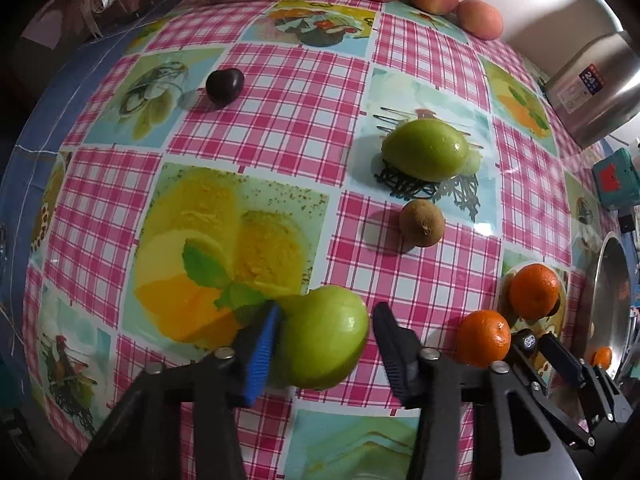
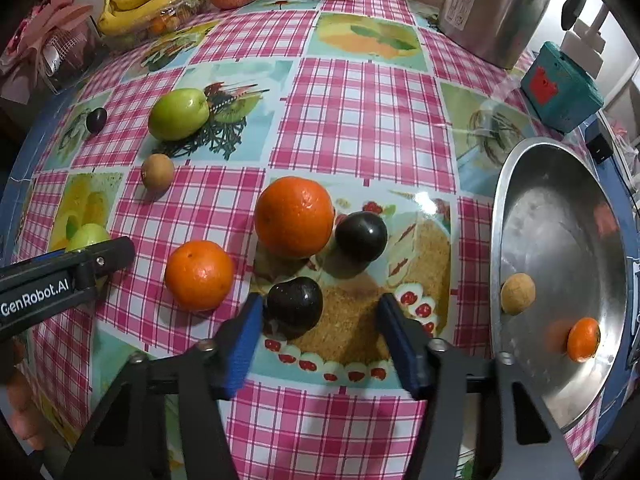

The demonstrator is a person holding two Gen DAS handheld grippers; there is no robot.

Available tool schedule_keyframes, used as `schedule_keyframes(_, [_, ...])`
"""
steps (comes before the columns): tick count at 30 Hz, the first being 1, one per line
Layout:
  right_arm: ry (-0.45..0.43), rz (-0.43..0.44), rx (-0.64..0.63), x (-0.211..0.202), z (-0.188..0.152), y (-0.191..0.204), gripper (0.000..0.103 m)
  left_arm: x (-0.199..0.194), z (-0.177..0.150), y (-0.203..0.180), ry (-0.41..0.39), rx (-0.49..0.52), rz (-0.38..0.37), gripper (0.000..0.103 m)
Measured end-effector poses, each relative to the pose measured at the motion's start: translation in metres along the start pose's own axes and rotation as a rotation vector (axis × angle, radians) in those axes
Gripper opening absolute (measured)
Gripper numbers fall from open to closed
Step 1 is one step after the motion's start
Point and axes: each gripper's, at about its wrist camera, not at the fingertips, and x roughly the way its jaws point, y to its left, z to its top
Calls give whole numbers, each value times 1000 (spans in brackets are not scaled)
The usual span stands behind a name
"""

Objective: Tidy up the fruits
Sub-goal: 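Grasp the green apple with the left gripper while the right gripper grasps a dark plum, then carry the green apple and dark plum over the steel bowl with both grippers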

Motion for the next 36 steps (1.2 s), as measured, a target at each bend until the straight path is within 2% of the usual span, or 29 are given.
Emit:
schedule_keyframes(14, [-34,47,-8,-20,6,-3,27,-9,2,13,-9,-40,-59,45])
schedule_keyframes(26, [-105,99,18,-41,8,-9,26,-44,10,16,-96,-47,-79,45])
schedule_keyframes(36, [-156,124,59,-61,11,-22,26,-56,10,3,-142,-40,-86,45])
